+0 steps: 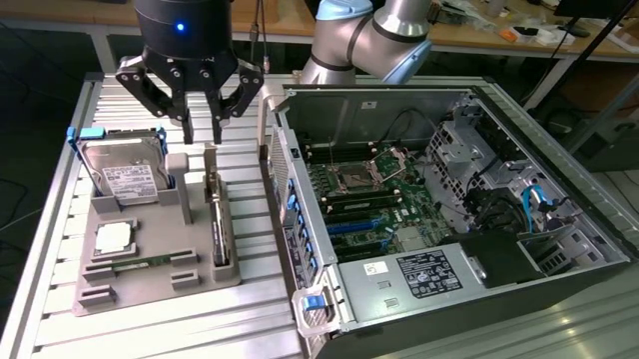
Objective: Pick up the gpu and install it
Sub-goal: 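Pick up the gpu and move the gpu toward the slot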
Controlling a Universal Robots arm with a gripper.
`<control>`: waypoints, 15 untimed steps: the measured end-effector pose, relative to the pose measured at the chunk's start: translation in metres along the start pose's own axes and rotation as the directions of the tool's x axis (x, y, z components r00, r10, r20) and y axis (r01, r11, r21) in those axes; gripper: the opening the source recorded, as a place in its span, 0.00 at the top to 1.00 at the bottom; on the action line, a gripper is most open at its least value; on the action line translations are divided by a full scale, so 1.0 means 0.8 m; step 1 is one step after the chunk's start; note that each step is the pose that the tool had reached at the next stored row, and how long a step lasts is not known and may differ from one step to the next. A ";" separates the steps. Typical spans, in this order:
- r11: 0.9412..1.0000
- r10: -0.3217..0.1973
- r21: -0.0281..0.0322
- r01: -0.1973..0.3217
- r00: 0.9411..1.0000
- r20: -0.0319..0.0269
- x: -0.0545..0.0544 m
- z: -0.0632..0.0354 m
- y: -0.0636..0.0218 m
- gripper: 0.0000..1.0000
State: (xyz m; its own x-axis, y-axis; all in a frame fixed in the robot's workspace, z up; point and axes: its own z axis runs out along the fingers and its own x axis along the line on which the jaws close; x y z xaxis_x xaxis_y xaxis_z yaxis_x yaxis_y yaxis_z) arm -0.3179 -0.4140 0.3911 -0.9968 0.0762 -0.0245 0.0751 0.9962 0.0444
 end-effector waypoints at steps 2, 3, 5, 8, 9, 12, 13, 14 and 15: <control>1.000 0.000 0.000 0.000 1.000 0.000 0.000 0.000 0.000 0.57; 1.000 0.000 0.000 0.000 1.000 0.000 0.000 0.000 0.000 0.57; 1.000 -0.010 0.000 0.010 1.000 -0.001 0.000 0.000 0.000 0.57; 0.999 -0.053 -0.001 0.053 0.999 -0.002 0.000 0.001 0.000 0.57; 0.998 -0.067 -0.002 0.067 0.998 -0.003 0.000 0.002 0.000 0.57; 0.997 -0.081 -0.002 0.081 0.997 -0.004 0.000 0.007 0.000 0.57; 0.997 -0.083 -0.002 0.083 0.997 -0.004 0.000 0.009 -0.001 0.57; 0.996 -0.084 -0.002 0.084 0.996 -0.004 0.000 0.011 -0.001 0.57; 0.996 -0.085 -0.002 0.085 0.996 -0.004 0.000 0.014 -0.001 0.57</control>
State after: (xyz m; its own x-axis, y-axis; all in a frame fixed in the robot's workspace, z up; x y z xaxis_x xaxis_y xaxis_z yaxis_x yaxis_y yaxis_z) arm -0.3179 -0.4146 0.3802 -0.9997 -0.0093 -0.0244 -0.0104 0.9990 0.0444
